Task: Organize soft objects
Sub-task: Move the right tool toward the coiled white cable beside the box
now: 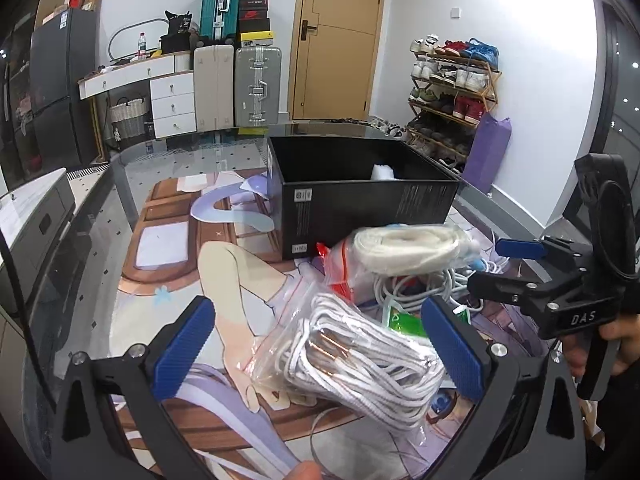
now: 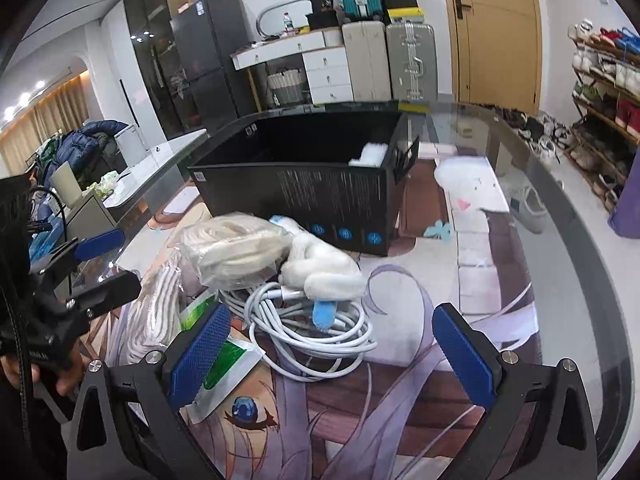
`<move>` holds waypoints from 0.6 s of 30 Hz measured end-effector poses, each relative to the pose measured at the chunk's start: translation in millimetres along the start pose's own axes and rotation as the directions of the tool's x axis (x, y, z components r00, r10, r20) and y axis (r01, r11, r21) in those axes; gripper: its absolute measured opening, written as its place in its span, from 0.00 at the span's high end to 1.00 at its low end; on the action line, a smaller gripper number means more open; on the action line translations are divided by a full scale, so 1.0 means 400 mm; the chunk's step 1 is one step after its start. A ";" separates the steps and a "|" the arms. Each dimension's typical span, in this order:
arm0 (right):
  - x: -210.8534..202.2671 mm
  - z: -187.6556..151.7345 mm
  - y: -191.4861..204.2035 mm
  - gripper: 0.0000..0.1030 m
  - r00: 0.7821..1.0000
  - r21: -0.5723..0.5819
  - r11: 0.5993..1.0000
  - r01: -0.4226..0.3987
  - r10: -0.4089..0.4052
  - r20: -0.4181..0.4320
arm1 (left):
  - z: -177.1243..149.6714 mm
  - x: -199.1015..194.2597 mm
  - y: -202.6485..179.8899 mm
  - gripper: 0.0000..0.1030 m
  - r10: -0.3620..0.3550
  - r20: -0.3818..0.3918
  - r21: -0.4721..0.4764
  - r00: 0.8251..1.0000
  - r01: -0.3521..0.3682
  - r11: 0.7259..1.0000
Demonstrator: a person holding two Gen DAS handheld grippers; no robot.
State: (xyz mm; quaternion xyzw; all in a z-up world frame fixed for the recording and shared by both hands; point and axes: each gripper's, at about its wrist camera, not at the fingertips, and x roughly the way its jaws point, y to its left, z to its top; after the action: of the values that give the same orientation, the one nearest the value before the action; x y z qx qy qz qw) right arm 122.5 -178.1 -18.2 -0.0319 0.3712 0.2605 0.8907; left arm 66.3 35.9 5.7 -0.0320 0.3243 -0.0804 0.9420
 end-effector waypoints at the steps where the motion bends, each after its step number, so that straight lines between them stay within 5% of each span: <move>1: 0.004 -0.001 0.000 0.01 1.000 0.001 1.000 -0.001 0.001 -0.007 | -0.002 0.000 0.003 0.00 -0.014 -0.001 -0.009 1.000 0.014 1.000; 13: 0.061 -0.009 0.021 0.01 0.999 -0.009 1.000 -0.013 0.013 -0.048 | -0.023 0.004 -0.013 0.00 -0.046 -0.007 0.033 0.999 0.046 0.998; 18: 0.079 -0.003 0.024 0.01 0.997 -0.017 0.998 0.053 -0.054 -0.063 | -0.023 0.006 -0.003 0.00 -0.063 -0.011 0.009 0.998 0.063 0.998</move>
State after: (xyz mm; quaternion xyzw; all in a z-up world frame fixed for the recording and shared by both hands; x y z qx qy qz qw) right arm 135.8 -156.3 -39.3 -0.0570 0.3962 0.2384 0.8848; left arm 62.2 34.2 -3.0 -0.0374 0.3277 -0.1119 0.9374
